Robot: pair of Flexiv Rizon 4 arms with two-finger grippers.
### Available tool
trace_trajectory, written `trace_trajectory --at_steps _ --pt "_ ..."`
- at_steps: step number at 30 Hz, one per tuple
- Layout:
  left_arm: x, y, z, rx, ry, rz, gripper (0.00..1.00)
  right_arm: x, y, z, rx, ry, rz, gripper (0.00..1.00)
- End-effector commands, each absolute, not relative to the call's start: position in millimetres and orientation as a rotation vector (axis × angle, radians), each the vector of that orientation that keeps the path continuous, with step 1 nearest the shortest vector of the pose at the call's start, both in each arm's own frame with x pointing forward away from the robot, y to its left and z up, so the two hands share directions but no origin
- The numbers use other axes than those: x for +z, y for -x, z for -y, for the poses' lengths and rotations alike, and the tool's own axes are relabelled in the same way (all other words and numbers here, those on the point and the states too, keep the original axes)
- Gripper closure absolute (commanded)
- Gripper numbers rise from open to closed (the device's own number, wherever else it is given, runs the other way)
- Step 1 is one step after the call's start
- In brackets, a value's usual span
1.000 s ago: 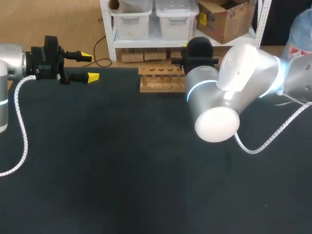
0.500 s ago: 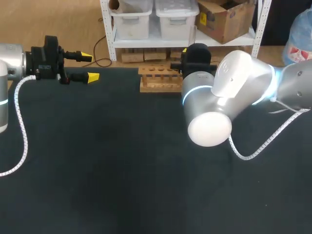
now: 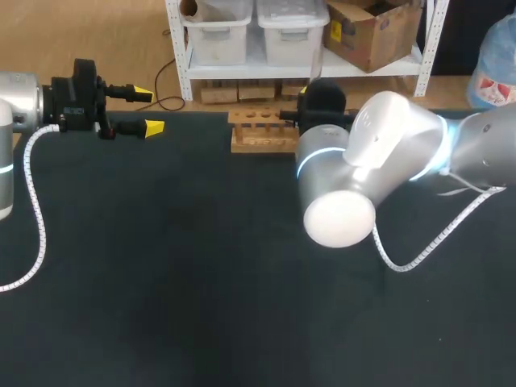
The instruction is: Grasp the test tube, adjust it, and insert it.
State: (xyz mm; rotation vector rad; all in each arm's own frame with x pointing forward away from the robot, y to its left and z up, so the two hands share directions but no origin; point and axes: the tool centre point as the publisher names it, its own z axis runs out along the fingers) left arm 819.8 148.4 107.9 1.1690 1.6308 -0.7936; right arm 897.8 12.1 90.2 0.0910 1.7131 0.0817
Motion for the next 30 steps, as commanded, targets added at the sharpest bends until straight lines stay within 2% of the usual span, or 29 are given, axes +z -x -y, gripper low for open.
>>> trace_trajectory --at_steps 1,8,11,12,15,19,20,21,22,30 --pt "106.9 -818.3 -148.3 -0.789 -1.166 -1.628 0.0 87.3 -897.1 -14.9 0.079 -0.093 -1.709 1.0" --pt "106.9 -818.3 -148.3 -0.789 -1.166 -1.628 0.0 84.9 -897.5 -15.6 0.074 -0.09 -1.714 0.98" --pt "106.9 -818.3 -148.3 -0.789 -1.166 -1.628 0.0 84.8 -897.3 -15.4 0.071 -0.092 -1.715 0.7" --pt "106.9 -818.3 -148.3 -0.789 -1.166 -1.628 0.0 84.7 -897.2 -15.3 0.07 -0.093 -1.716 0.64" --pt "106.9 -818.3 -148.3 -0.789 -1.166 -1.628 0.0 84.7 -896.8 -15.0 0.067 -0.096 -1.717 0.56" --pt "106.9 -818.3 -148.3 -0.789 -1.166 -1.628 0.0 84.7 -896.2 -14.7 0.064 -0.097 -1.716 0.53" --pt "106.9 -818.3 -148.3 -0.789 -1.166 -1.628 0.0 84.7 -895.9 -14.6 0.063 -0.099 -1.716 0.45" --pt "106.9 -818.3 -148.3 -0.789 -1.166 -1.628 0.0 84.9 -895.6 -14.6 0.063 -0.1 -1.717 0.13" --pt "106.9 -818.3 -148.3 -0.789 -1.166 -1.628 0.0 85.2 -895.1 -14.5 0.062 -0.1 -1.718 0.0" --pt "106.9 -818.3 -148.3 -0.789 -1.166 -1.628 0.0 94.4 -885.1 -11.0 0.097 -0.058 -1.752 0.0"
